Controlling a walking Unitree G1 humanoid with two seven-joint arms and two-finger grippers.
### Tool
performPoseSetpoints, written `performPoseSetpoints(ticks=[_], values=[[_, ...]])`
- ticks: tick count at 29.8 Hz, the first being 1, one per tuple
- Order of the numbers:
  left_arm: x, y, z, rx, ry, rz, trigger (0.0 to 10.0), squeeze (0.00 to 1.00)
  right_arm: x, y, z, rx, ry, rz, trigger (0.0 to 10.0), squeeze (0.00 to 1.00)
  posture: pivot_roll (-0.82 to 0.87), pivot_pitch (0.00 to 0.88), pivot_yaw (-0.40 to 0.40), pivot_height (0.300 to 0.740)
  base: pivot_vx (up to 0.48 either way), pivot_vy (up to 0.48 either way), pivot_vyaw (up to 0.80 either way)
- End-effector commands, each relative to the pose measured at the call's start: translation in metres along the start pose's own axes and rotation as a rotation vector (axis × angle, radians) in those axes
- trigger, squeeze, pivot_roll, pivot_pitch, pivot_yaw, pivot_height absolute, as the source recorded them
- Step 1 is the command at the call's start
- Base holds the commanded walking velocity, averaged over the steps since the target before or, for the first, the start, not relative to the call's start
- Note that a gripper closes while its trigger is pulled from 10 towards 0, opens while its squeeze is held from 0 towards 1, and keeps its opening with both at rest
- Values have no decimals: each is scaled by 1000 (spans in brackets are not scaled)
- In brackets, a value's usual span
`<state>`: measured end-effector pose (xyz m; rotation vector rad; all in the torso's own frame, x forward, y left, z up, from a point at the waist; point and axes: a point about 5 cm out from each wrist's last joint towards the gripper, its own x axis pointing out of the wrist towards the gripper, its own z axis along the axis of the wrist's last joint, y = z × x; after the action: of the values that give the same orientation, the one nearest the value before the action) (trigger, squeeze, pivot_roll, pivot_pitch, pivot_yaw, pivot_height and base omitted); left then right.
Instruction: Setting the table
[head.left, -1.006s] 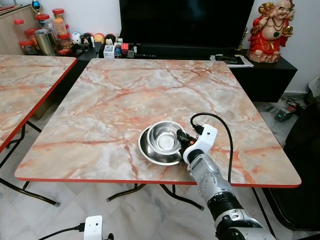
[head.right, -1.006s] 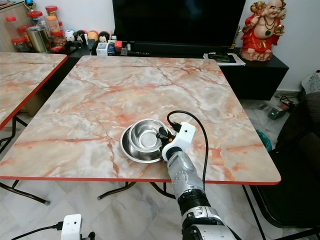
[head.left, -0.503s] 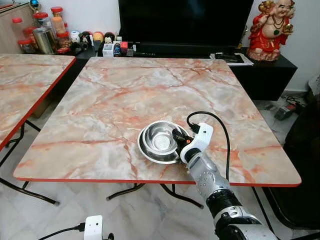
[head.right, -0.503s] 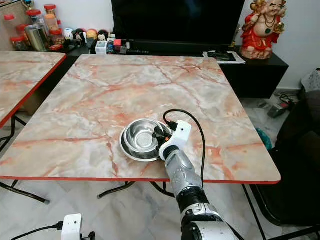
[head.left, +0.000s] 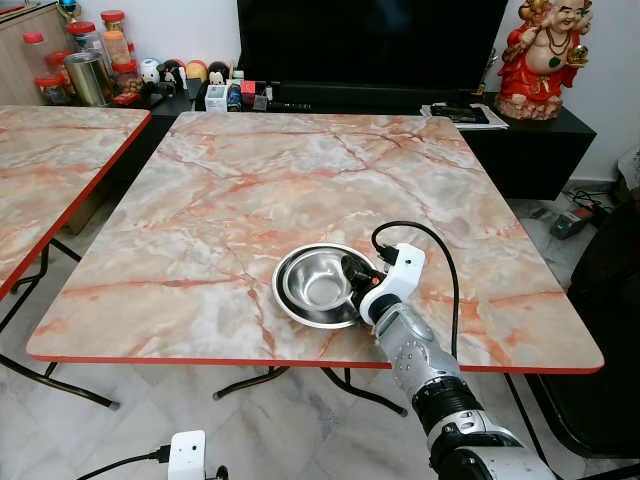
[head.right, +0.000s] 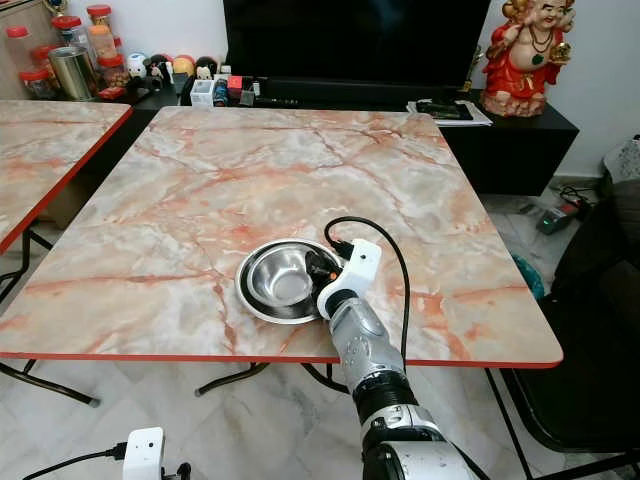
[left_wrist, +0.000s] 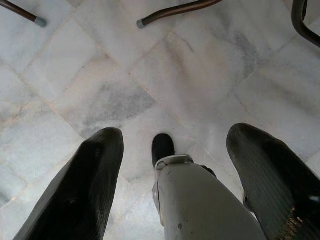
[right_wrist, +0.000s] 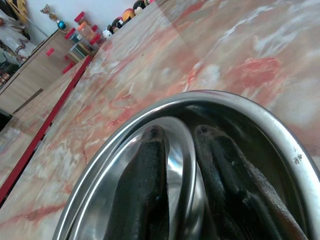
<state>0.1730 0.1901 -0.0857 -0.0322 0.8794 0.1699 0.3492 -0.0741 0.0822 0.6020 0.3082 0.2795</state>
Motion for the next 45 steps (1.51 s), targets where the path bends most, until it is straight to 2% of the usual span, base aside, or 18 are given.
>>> performPoseSetpoints(ticks=[1, 7, 9, 16, 19, 21, 22, 24, 28, 36, 38, 45], values=[[0, 0, 0, -8, 12, 4, 10000, 0, 8, 23, 6, -10, -19, 52, 10000, 0, -6, 0, -49, 740, 0, 0, 0], [0, 0, 0, -6, 12, 4, 10000, 0, 9, 22, 11, -30, -45, 42, 10000, 0, -6, 0, -47, 740, 0, 0, 0], [1, 0, 0, -5, 11, 3, 10000, 0, 9, 24, 17, -75, -76, 40, 10000, 0, -7, 0, -46, 740, 0, 0, 0], [1, 0, 3, -6, 5, 2, 10000, 0, 9, 28, 29, -128, -141, 47, 10000, 0, -7, 0, -46, 740, 0, 0, 0], [2, -1, 4, -7, 2, 1, 10000, 0, 8, 29, 38, -165, -206, 35, 10000, 0, -7, 0, -46, 740, 0, 0, 0], [2, -2, 6, -11, -4, -2, 10000, 0, 5, 31, 52, -213, -298, 31, 10000, 0, -7, 0, -47, 740, 0, 0, 0], [2, -2, 6, -11, -4, -2, 10000, 0, 5, 31, 52, -213, -298, 31, 10000, 0, -7, 0, -47, 740, 0, 0, 0], [2, -2, 7, -19, -16, -7, 10000, 0, 0, 38, 65, -305, -392, 55, 10000, 0, -12, 0, -46, 740, 0, 0, 0], [2, -4, 10, -21, -38, -14, 10000, 0, -4, 43, 70, -359, -446, 87, 10000, 0, -16, 0, -46, 740, 0, 0, 0], [2, -4, 10, -15, -36, -8, 10000, 0, -7, 37, 64, -383, -446, 71, 10000, 0, -14, 0, -51, 740, 0, 0, 0], [2, -3, 9, -35, -33, -2, 10000, 0, -9, 29, 59, -395, -422, 49, 10000, 0, -16, 0, -52, 740, 0, 0, 0], [2, -3, 8, -38, -27, 1, 10000, 0, -11, 24, 59, -400, -424, 44, 10000, 0, -19, 0, -52, 740, 0, 368, 0]])
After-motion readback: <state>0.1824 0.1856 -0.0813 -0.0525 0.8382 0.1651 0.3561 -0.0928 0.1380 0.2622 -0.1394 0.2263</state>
